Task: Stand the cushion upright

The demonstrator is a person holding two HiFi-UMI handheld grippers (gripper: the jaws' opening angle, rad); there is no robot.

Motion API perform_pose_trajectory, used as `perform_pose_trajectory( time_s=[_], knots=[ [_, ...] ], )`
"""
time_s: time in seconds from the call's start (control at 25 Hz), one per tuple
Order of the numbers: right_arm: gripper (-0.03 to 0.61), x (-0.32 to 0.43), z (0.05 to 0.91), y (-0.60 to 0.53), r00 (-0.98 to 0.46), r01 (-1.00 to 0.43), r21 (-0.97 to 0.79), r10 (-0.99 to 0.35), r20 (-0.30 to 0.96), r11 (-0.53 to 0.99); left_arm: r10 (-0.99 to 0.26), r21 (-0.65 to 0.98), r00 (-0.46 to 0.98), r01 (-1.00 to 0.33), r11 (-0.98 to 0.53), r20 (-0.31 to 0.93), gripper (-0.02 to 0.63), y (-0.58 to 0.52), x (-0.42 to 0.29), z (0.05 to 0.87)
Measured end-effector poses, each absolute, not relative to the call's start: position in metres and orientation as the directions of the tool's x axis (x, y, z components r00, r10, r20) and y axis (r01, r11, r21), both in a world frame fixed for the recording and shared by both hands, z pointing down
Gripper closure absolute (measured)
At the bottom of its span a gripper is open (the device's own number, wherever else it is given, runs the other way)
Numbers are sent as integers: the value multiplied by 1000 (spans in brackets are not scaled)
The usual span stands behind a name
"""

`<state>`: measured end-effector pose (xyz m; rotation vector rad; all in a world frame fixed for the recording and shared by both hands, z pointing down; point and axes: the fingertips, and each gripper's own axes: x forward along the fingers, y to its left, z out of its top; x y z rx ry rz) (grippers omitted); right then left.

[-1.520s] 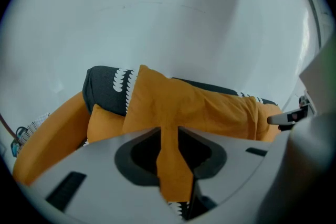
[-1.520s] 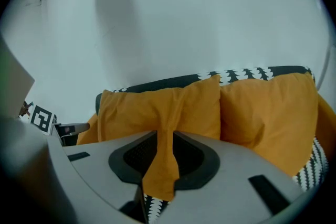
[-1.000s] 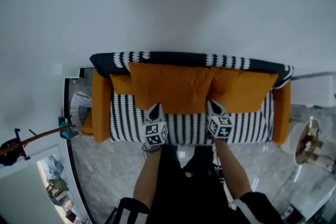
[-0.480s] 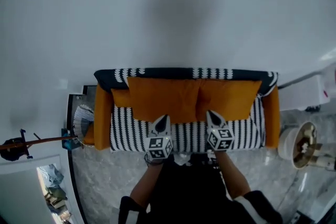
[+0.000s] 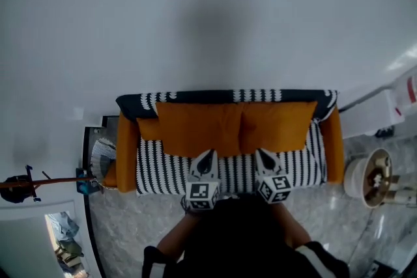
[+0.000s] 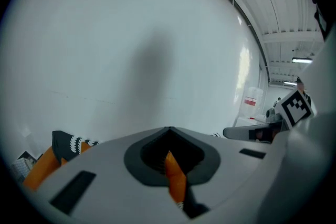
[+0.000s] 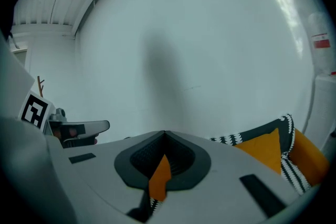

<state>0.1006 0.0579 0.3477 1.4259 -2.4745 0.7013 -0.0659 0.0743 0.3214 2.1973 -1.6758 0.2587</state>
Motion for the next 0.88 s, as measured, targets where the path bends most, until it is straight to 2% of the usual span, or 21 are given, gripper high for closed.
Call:
perform_pose_trajectory(
  time_s=[0.48,0.88],
  knots=[
    [583,84,339,57,-557,-830,-248,-740,377,499,-892,182,265,-961,-210,367,617,71,-69,328],
    [583,88,341,68,-558,-830,-248,-736,385,499,-882,190,288,-954,-231,372,617,75,-57,334]
  ],
)
